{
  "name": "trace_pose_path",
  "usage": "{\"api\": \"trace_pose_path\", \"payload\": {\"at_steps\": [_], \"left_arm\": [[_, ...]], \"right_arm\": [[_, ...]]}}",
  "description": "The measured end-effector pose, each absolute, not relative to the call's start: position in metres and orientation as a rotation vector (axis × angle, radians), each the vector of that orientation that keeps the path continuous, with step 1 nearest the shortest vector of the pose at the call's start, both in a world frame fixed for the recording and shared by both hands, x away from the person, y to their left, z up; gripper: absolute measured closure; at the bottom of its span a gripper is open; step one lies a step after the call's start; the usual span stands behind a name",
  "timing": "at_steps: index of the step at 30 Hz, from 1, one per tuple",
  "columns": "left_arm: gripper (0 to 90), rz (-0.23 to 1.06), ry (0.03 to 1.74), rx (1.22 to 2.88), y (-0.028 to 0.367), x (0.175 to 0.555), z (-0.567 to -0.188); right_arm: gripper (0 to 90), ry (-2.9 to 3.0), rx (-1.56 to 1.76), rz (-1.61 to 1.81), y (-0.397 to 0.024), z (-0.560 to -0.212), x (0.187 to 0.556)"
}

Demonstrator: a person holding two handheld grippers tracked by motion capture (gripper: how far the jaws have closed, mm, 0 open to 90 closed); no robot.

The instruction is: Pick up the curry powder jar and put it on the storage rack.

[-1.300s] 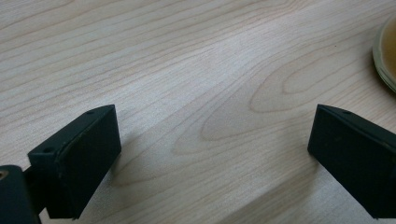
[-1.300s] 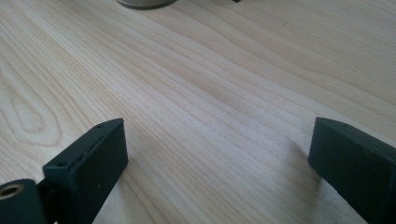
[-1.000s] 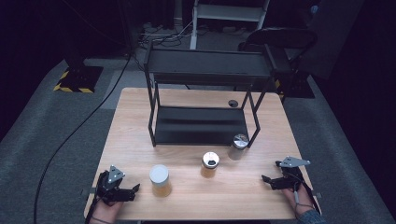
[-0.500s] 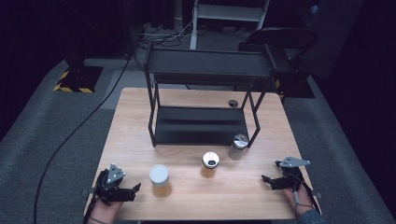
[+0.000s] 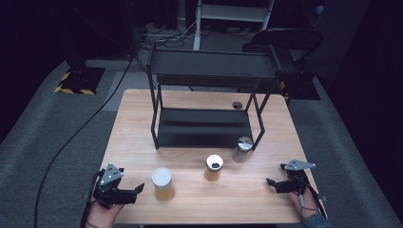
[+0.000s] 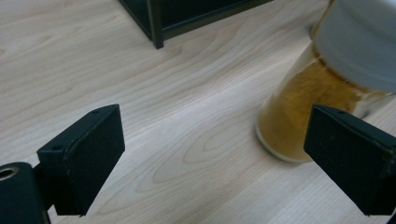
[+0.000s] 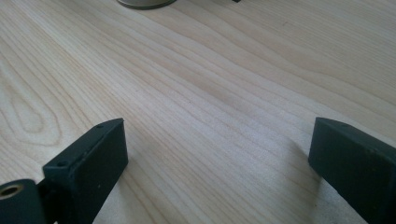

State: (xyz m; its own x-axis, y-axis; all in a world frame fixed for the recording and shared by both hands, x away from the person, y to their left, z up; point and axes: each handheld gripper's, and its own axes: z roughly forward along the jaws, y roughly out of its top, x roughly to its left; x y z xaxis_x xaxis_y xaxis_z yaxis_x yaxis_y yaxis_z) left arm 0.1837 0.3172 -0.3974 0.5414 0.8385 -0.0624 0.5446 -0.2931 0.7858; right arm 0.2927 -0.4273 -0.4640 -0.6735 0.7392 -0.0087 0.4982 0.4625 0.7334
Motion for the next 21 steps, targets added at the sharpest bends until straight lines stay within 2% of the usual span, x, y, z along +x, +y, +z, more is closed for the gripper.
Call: {"api": "trace_pose_path", "payload": {"at_steps": [10,21], "left_arm": [[5.4,0.439,1.058,1.964,0.311,0.176,-0.375],[5.4,0.400,0.979,1.973,0.301,0.176,-0.373]], "right_arm": [[4.4,2.390,1.050,1.038,-0.427,-0.464,0.293],[4.5,2.390,1.051,1.039,-0.427,-0.464,0.293]]}}
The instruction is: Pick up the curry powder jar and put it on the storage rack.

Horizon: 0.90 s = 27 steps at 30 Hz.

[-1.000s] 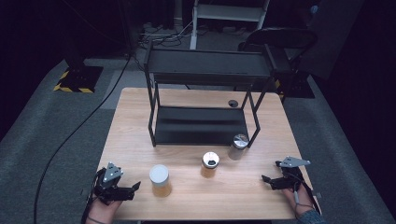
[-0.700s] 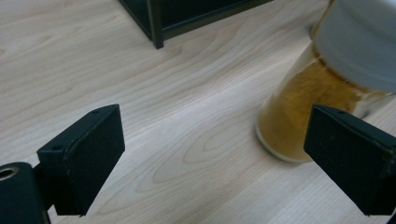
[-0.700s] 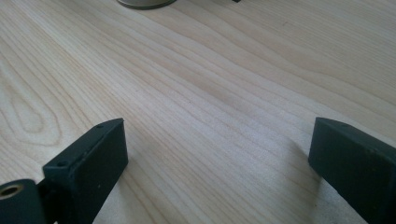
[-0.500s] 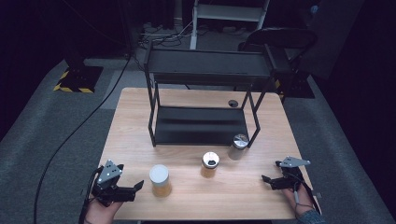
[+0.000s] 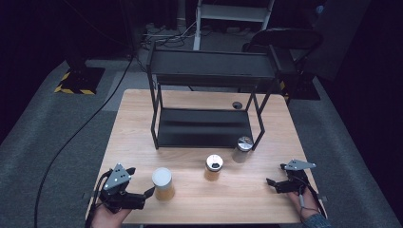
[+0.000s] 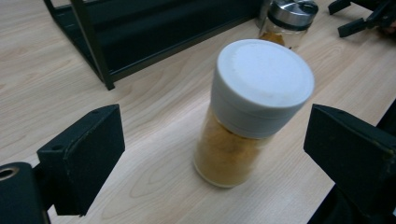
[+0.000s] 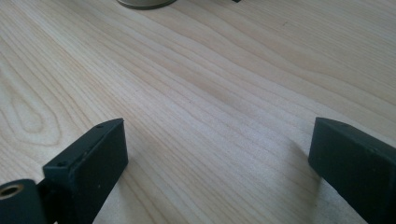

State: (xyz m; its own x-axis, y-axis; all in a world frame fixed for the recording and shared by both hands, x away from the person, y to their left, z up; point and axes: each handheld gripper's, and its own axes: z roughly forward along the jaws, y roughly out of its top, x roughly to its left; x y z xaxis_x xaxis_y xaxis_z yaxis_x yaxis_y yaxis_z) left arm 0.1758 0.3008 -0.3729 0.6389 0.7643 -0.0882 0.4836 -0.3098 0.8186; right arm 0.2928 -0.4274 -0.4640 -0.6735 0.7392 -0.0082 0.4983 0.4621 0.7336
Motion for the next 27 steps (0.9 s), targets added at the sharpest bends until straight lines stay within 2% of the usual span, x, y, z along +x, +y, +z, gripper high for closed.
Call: {"api": "trace_pose_path", "payload": {"at_steps": [27], "left_arm": [[6.4,0.344,0.893,2.015,0.270,0.206,-0.385]], "right_arm": [[4.6,2.364,1.085,1.029,-0.425,-0.464,0.290]]}}
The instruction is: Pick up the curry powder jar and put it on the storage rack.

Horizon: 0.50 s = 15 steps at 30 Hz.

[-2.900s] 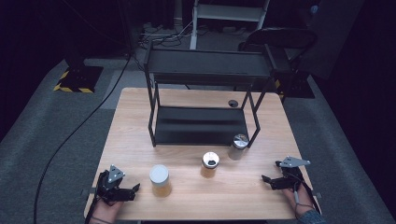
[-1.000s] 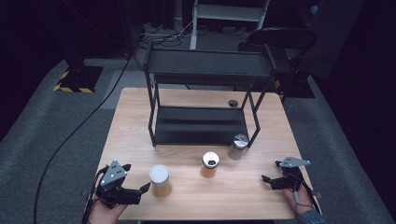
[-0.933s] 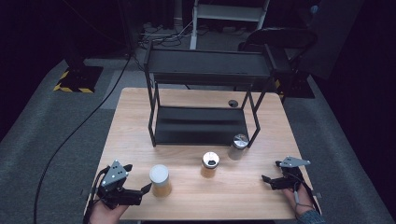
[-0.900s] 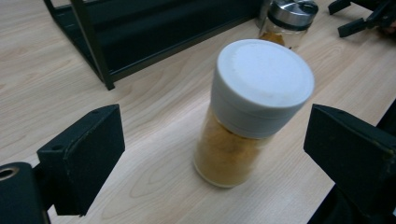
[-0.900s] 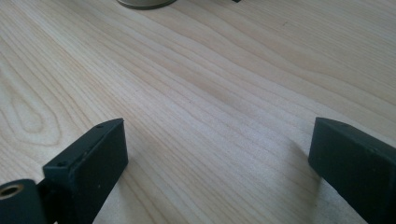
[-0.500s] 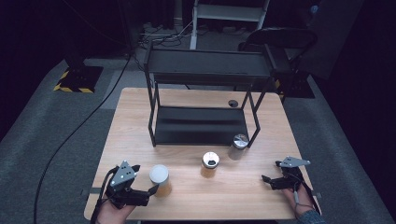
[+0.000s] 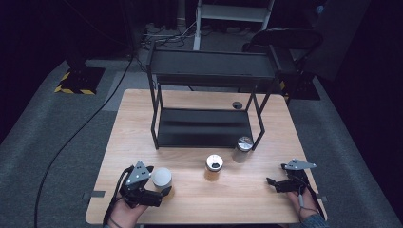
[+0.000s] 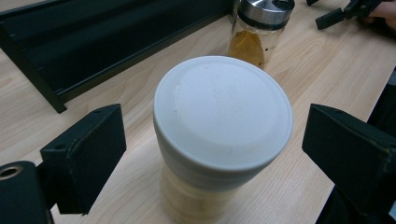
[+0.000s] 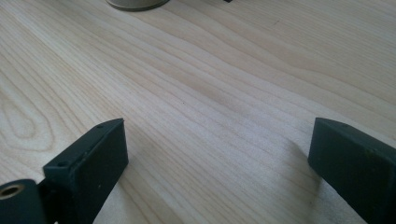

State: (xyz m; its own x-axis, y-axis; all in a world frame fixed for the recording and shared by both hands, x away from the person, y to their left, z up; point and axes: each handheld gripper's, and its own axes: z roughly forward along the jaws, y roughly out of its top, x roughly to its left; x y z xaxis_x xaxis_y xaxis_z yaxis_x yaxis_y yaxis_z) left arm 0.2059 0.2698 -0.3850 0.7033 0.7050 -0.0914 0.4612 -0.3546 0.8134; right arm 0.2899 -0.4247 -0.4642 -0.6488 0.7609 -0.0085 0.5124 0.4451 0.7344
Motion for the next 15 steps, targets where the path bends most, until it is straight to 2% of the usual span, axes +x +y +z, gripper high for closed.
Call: {"api": "trace_pose_path", "payload": {"at_steps": [7,12,15], "left_arm": [[7.4,0.346,0.889,2.024,0.263,0.210,-0.387],[15.1,0.368,0.892,2.044,0.258,0.210,-0.388],[23.8,0.386,0.888,2.050,0.256,0.208,-0.389]], "right_arm": [[4.6,2.362,1.087,1.028,-0.424,-0.464,0.289],[4.7,2.361,1.087,1.027,-0.424,-0.464,0.289],[4.7,2.361,1.088,1.027,-0.424,-0.464,0.289]]}}
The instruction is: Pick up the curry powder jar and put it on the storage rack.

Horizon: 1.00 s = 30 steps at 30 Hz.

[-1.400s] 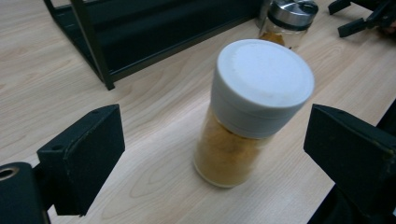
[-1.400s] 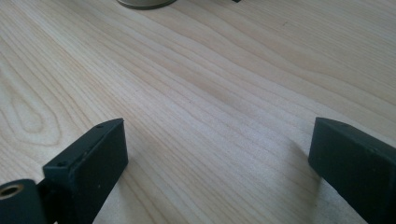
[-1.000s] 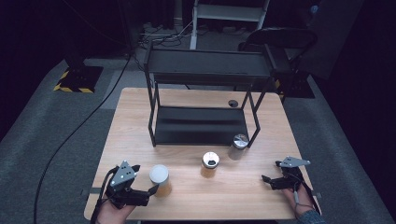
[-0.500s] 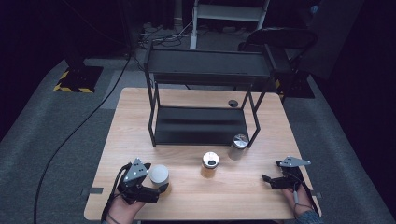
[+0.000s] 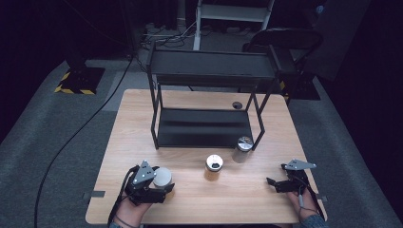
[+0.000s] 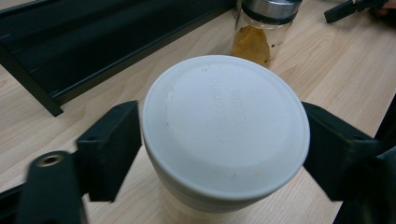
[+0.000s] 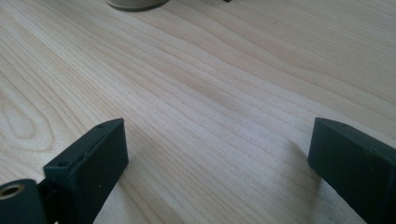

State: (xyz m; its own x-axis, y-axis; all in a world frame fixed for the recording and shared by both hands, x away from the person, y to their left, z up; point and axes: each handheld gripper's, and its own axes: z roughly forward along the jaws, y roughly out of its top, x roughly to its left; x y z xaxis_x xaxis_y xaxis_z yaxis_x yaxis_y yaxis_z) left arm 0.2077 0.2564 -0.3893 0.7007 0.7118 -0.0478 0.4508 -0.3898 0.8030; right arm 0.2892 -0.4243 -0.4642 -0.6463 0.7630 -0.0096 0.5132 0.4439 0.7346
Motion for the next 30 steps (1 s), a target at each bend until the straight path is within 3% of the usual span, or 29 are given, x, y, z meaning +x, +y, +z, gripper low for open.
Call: {"api": "trace_pose_path", "payload": {"at_steps": [3,30], "left_arm": [[32.8,0.403,0.877,2.061,0.254,0.205,-0.390],[33.4,0.428,0.818,2.071,0.242,0.240,-0.349]], "right_arm": [[4.8,2.359,1.090,1.027,-0.424,-0.464,0.289],[5.3,2.355,1.090,1.025,-0.424,-0.464,0.288]]}}
